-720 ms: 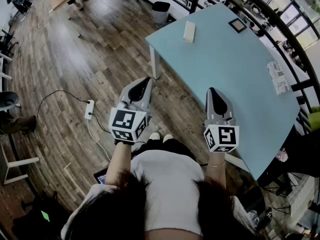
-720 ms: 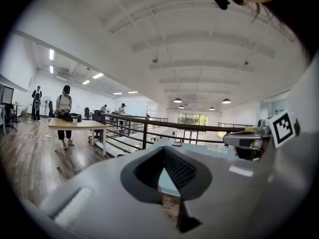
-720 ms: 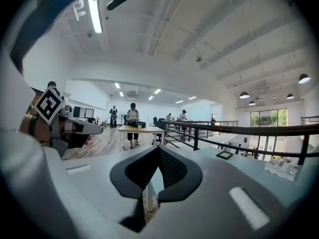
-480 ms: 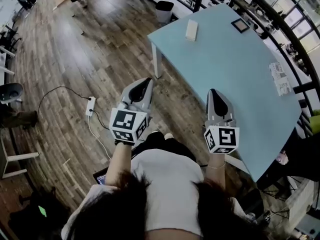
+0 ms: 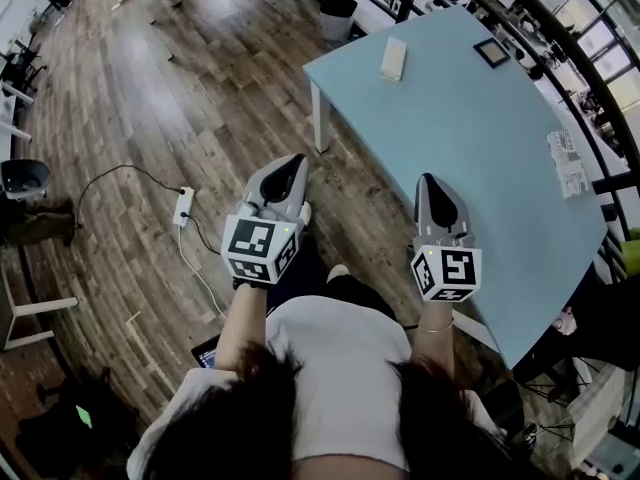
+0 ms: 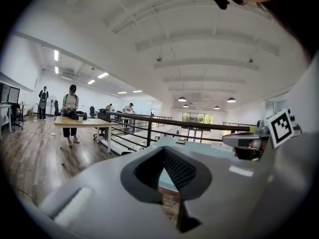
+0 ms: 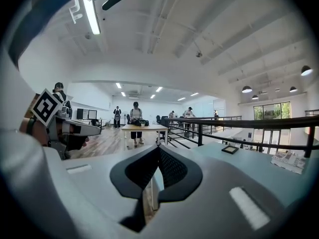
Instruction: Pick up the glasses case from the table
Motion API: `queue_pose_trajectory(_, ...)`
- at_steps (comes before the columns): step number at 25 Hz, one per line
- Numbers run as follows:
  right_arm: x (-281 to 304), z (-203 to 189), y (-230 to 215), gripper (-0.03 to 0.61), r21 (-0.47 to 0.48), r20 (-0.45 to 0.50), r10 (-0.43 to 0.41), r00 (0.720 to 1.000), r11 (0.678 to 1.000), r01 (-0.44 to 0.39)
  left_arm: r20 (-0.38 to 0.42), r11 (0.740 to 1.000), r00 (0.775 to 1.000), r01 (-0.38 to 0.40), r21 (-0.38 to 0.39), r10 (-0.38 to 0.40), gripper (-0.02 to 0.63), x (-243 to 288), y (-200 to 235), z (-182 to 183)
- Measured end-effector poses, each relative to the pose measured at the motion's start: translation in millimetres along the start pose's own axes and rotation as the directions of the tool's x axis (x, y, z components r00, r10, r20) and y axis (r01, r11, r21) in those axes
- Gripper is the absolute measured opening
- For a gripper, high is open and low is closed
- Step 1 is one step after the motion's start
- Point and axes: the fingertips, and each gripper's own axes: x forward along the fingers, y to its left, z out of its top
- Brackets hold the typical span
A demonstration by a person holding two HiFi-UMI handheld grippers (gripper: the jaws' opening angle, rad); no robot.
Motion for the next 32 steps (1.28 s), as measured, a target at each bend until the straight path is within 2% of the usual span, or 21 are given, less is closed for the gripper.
queue_pose_trajectory(6, 58.5, 4.6, -1.1, 0.002, -0.002, -0.009, -0.004, 1.0, 1.0, 0.004, -0.003, 1.0, 1.0, 0.019, -0.011, -0.019, 0.057, 43.0, 41.2, 5.3)
queue_pose_trajectory(18, 206.3, 38.1, 3.6, 0.002, -0.029, 0.002, -0.042, 0.999, 0.999, 0.042, 0.024, 0.997, 0.996, 0.082, 0.01, -0.082, 0.057, 146.2, 147.9, 52.8)
queue_pose_trajectory(26, 258.4, 35.1, 10.5, 0.002, 0.001, -0.019, -0.116, 0.993, 0.993, 0.116, 0.002, 0.992, 0.992, 0.129, 0.017, -0.129, 0.057, 177.7, 201.2, 58.0)
queue_pose_trajectory(32, 272.1, 32.1, 20.4, 0.002, -0.005, -0.051, -0.151, 0.987, 0.989, 0.151, -0.008, 0.988, 0.988, 0.153, 0.007, -0.153, 0.057, 182.4, 221.9, 59.6)
